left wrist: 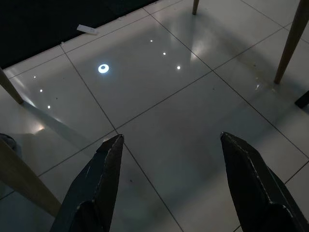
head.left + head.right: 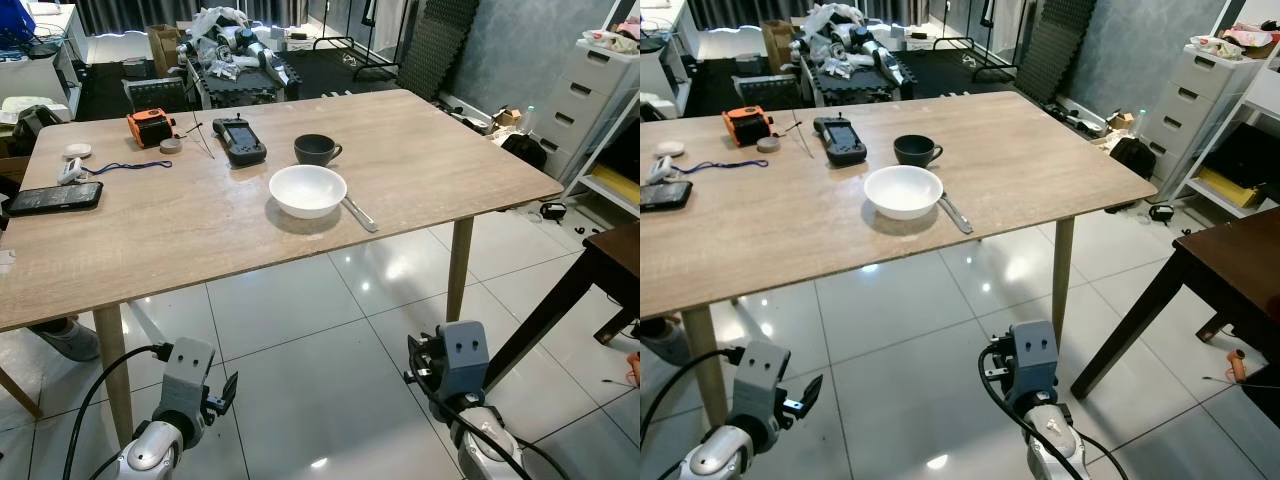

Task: Setting the table

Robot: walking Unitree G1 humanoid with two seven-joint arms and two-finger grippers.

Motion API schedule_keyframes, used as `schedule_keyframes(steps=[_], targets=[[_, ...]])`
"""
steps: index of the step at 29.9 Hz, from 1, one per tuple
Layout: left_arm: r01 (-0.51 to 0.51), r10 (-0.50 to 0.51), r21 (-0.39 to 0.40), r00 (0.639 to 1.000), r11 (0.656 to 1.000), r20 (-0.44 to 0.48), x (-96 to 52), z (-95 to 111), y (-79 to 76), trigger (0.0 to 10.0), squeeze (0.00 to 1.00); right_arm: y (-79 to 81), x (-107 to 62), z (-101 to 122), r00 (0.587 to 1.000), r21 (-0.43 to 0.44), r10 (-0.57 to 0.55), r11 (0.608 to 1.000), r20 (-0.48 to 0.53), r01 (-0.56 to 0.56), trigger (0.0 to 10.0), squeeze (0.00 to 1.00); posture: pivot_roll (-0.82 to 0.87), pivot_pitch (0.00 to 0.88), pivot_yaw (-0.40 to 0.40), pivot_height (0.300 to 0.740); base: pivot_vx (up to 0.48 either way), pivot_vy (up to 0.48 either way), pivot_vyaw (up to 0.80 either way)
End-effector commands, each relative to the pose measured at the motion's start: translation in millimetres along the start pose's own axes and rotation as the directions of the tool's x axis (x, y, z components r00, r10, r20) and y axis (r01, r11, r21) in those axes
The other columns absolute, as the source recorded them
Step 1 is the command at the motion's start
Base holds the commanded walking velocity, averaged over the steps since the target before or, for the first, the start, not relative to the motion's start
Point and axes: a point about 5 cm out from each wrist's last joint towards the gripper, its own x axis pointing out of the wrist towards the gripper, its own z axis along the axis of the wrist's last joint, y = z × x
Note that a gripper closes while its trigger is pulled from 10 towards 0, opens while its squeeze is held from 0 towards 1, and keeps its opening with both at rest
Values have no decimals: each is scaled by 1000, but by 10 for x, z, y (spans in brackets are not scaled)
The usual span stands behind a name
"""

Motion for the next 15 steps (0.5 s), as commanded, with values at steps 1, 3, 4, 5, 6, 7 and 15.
schedule_keyframes(steps=[1, 3, 4, 5, 6, 7, 15], targets=[[7, -7, 6, 1000, 1000, -17, -14, -28, -12, 10000, 0, -3, -29, -58, 1000, 1, -5, 1000, -27, 5, 10000, 0, -11, 81, 32, 740, 0, 0, 0], [7, -7, 6, 1000, 1000, -16, -12, -26, -12, 10000, 0, -3, -29, -58, 1000, 1, -5, 1000, -27, 5, 10000, 0, -11, 81, 32, 740, 0, 0, 0], [7, -7, 6, 1000, 1000, -16, -10, -26, -15, 10000, 0, -4, -29, -60, 1000, 0, -5, 1000, -27, 5, 10000, 0, -12, 79, 32, 740, 0, 0, 0], [7, -7, 6, 1000, 1000, -16, -10, -26, -15, 10000, 0, -4, -29, -60, 1000, 0, -5, 1000, -27, 5, 10000, 0, -12, 79, 32, 740, 0, 0, 0], [8, -8, 6, 1000, 1000, -17, -8, -26, -18, 10000, 0, -4, -29, -62, 1000, 0, -5, 1000, -28, 5, 10000, 0, -12, 79, 32, 740, 0, 0, 0], [8, -8, 7, 1000, 1000, -16, -5, -21, -19, 10000, 0, -4, -26, -58, 1000, 0, -5, 1000, -27, 5, 10000, 0, -12, 76, 32, 740, 0, 0, 0], [6, -5, 6, 1000, 1000, -13, -4, -11, -17, 10000, 0, -1, -29, -65, 1000, -2, 0, 1000, -29, 0, 10000, 0, -8, 81, 29, 740, 0, 0, 0]])
